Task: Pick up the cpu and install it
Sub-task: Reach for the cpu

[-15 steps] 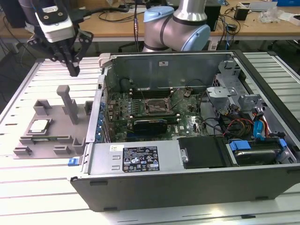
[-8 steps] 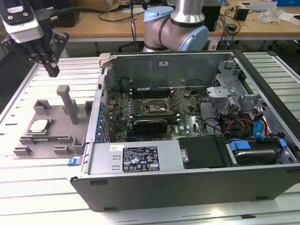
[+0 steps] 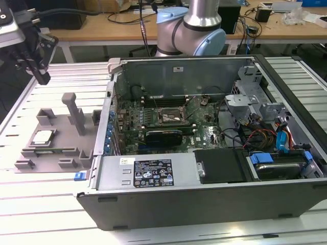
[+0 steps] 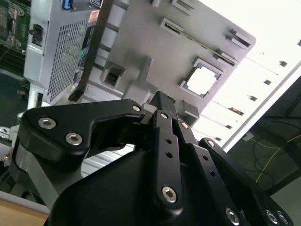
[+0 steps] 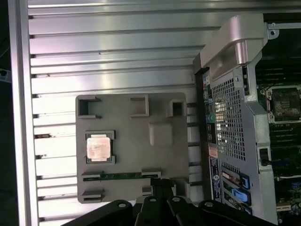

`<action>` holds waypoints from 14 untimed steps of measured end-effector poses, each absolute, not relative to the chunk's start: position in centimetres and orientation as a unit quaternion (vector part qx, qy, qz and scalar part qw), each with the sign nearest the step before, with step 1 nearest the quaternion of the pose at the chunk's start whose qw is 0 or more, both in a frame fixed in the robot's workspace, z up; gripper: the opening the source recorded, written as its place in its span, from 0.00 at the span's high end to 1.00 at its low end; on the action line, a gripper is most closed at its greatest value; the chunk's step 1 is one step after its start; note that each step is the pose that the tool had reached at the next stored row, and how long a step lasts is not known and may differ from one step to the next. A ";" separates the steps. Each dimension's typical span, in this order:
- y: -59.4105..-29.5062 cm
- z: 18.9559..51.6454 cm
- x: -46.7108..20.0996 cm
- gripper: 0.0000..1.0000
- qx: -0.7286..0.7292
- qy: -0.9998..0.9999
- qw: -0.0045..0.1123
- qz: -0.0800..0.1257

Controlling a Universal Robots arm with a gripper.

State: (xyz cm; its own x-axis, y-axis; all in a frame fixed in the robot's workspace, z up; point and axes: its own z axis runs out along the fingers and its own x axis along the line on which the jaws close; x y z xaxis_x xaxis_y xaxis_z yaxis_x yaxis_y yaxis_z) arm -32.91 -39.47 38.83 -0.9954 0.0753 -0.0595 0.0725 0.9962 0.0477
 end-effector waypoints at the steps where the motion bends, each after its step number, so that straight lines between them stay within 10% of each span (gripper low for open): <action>1: -39.4 38.6 -33.1 0.89 0.037 0.999 0.031 0.023; 14: -38.2 35.2 -34.9 0.89 0.037 0.999 0.031 0.023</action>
State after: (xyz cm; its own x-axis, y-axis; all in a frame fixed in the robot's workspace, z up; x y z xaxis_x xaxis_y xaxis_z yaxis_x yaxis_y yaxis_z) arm -34.93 -38.23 35.24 -0.9954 0.0752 -0.0594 0.0724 0.9962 0.0477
